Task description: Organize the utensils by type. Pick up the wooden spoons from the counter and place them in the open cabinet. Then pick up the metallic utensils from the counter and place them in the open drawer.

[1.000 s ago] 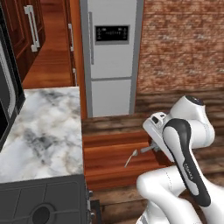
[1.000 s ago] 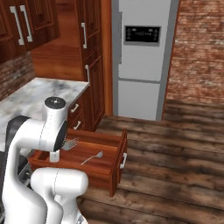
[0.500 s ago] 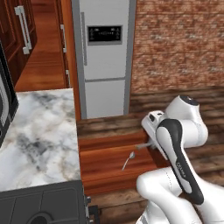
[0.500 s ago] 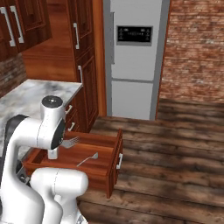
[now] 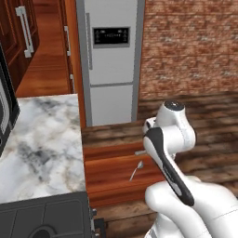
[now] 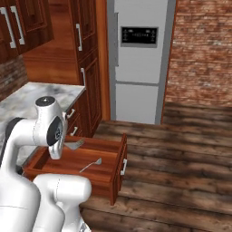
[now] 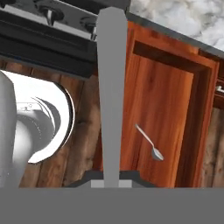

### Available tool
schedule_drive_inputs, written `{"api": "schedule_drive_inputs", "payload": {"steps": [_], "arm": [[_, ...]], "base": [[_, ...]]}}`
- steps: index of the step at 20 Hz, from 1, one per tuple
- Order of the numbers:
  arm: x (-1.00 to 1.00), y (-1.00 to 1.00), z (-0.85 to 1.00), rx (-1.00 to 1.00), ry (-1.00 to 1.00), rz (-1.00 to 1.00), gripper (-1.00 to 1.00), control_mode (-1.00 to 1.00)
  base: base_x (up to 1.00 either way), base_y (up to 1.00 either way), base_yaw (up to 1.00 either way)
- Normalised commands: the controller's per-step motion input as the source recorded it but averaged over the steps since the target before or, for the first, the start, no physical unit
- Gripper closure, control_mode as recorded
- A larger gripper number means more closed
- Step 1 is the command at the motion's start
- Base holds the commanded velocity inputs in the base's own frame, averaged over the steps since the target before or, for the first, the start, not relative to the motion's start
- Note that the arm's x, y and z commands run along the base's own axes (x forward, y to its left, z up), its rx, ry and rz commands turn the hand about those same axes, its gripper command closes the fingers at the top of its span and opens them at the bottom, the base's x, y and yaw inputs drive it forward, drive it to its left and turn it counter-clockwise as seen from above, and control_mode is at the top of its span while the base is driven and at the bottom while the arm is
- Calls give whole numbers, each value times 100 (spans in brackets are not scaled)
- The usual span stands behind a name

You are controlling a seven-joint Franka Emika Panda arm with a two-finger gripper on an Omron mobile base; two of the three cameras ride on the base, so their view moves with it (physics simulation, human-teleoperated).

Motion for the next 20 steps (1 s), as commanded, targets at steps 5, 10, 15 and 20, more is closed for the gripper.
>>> {"api": "schedule_drive_inputs", "payload": {"steps": [5, 10, 15, 20], "arm": [[65, 0, -36, -30, 20, 0, 100, -100], [63, 0, -38, -26, 17, 0, 100, -100], [48, 0, -40, -19, 18, 1, 100, -100], [35, 0, -47, -3, 11, 14, 100, -100]], "base": [[0, 0, 0], [0, 0, 0], [0, 0, 0], [0, 0, 0]]}}
